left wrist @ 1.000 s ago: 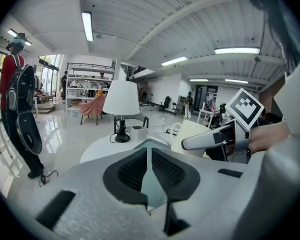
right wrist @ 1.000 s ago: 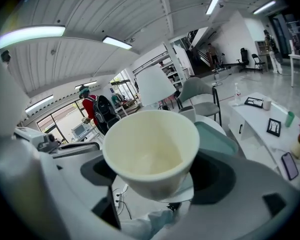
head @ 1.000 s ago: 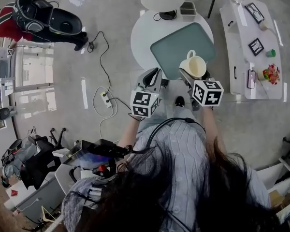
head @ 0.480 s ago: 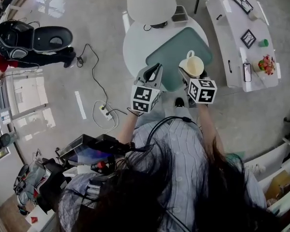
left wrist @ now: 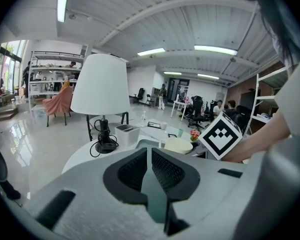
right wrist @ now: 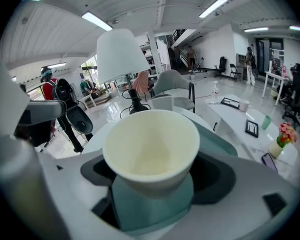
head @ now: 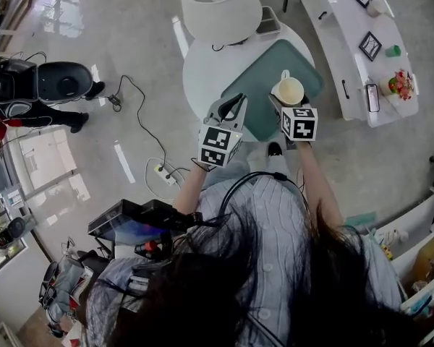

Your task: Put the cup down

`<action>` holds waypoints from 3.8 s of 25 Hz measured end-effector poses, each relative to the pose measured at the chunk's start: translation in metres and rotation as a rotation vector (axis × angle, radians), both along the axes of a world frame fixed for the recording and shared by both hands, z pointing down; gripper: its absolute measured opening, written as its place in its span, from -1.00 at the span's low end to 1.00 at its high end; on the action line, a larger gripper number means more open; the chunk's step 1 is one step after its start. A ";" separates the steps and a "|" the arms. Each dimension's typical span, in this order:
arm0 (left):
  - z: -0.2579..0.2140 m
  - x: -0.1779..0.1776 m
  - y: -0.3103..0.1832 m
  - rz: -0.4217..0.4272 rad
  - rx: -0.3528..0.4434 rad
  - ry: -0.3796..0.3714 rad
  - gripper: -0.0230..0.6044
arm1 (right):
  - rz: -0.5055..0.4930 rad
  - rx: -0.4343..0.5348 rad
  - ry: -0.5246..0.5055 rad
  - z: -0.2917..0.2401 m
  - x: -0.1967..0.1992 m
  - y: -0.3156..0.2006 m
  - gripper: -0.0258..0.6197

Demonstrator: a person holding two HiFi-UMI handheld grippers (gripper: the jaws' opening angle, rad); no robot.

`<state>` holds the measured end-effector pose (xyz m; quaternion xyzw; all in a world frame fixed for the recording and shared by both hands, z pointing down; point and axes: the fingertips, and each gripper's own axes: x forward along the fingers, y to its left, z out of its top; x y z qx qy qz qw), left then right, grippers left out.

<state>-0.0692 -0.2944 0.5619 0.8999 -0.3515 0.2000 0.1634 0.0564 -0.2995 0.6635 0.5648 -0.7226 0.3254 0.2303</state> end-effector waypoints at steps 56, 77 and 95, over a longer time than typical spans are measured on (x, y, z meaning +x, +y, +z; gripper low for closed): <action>-0.018 0.014 0.026 -0.016 0.023 -0.008 -0.87 | 0.072 0.163 -0.133 -0.089 0.009 0.031 0.34; -0.023 0.095 0.113 -0.117 0.055 -0.012 -0.87 | -0.133 0.213 -0.228 -0.122 0.048 0.109 0.25; -0.017 0.044 0.179 -0.298 -0.027 -0.057 -0.87 | -0.187 0.241 -0.328 -0.117 0.016 0.135 -0.37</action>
